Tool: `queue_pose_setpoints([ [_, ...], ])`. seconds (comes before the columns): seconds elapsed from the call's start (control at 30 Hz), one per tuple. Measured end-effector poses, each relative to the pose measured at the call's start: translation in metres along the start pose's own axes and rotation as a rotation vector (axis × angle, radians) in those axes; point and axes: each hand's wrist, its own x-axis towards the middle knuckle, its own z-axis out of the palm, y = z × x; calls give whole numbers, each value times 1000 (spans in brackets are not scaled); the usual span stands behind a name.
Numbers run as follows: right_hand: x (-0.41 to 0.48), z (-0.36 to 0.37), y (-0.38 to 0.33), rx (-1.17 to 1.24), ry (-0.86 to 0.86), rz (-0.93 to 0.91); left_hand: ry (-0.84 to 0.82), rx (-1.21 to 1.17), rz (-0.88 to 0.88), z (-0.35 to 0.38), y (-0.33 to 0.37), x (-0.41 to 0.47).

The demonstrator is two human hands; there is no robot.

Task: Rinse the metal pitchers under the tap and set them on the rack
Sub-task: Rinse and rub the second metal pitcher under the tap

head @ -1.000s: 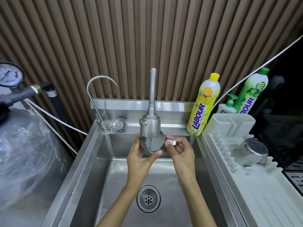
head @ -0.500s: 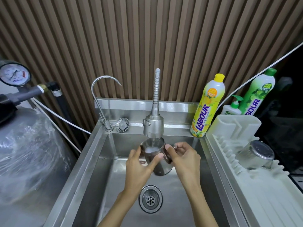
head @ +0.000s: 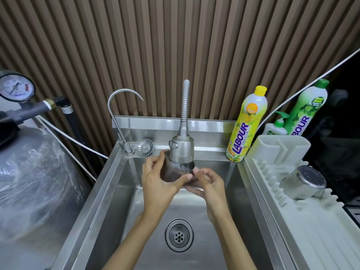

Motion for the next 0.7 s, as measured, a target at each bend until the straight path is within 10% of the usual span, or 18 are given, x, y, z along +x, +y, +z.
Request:
queue_pose_setpoints([
  [0.33, -12, 0, -27, -744, 281, -275, -153, -223, -205, 12, -10, -15],
  [0.7, 2, 4, 1, 80, 5, -3, -80, -178, 27, 4, -3, 8],
])
